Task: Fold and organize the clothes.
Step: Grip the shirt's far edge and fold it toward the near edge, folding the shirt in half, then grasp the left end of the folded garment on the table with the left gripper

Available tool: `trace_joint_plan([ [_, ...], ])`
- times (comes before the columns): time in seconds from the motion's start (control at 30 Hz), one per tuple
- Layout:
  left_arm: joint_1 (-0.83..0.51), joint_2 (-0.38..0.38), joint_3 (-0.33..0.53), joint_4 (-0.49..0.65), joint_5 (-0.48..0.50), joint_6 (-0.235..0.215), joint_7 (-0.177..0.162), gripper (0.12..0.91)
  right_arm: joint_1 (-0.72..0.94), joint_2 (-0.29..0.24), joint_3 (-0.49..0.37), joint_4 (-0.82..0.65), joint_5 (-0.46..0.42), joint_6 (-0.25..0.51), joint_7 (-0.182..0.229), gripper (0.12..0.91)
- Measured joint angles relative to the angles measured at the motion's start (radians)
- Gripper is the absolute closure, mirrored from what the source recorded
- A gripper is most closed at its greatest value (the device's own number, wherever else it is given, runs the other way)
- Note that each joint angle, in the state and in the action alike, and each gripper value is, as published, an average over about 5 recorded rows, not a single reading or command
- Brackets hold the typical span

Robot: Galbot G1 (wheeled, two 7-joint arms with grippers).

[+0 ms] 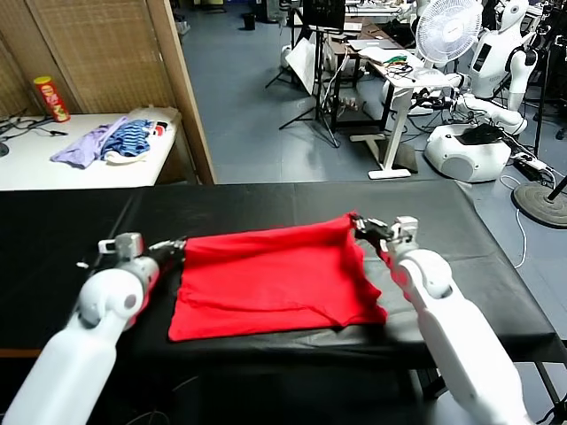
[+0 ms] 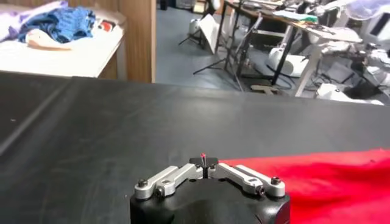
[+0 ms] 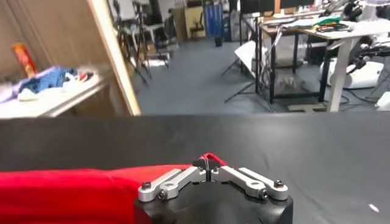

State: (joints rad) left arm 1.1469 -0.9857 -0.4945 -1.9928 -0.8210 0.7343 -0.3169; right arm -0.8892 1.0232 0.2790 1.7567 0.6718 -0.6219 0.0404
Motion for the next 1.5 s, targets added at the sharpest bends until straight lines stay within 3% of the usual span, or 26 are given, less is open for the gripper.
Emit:
trace_joint_plan([
  [0.2, 0.150, -0.029, -0.056, -0.095, 0.082, -0.008, 0.023, 0.903, -0.086, -0.045, 0.012, 0.112, 0.000, -0.086, 0.026, 0.903],
  [0.43, 0.258, -0.056, -0.071, -0.139, 0.162, -0.006, 0.047, 0.903, -0.186, -0.045, 0.032, 0.199, -0.013, -0.115, 0.059, 0.897],
  [0.57, 0.290, -0.069, -0.072, -0.153, 0.190, -0.002, 0.054, 0.816, -0.242, -0.044, 0.064, 0.236, -0.004, -0.115, 0.061, 0.838],
  [0.73, 0.308, -0.071, -0.083, -0.175, 0.195, 0.002, 0.054, 0.543, -0.282, -0.047, 0.124, 0.273, 0.023, -0.113, 0.056, 0.542],
  [0.83, 0.300, -0.072, -0.091, -0.178, 0.182, 0.002, 0.052, 0.376, -0.276, -0.033, 0.143, 0.270, 0.012, -0.084, 0.059, 0.408],
  [0.93, 0.275, -0.081, -0.090, -0.160, 0.158, 0.002, 0.044, 0.264, -0.251, -0.003, 0.136, 0.241, -0.035, -0.021, 0.061, 0.269],
  [1.0, 0.249, -0.092, -0.085, -0.137, 0.138, 0.003, 0.037, 0.240, -0.226, 0.024, 0.120, 0.203, -0.076, 0.019, 0.062, 0.238],
  [1.27, 0.140, -0.146, -0.058, -0.004, 0.047, -0.014, 0.037, 0.244, -0.116, 0.131, 0.053, 0.007, -0.159, 0.067, 0.046, 0.240],
  [1.37, 0.125, -0.162, -0.056, 0.035, 0.036, -0.024, 0.051, 0.342, -0.093, 0.163, 0.044, -0.050, -0.175, 0.071, 0.039, 0.306],
  [1.5, 0.110, -0.171, -0.062, 0.071, 0.029, -0.037, 0.067, 0.536, -0.086, 0.198, 0.043, -0.093, -0.192, 0.089, 0.040, 0.510],
])
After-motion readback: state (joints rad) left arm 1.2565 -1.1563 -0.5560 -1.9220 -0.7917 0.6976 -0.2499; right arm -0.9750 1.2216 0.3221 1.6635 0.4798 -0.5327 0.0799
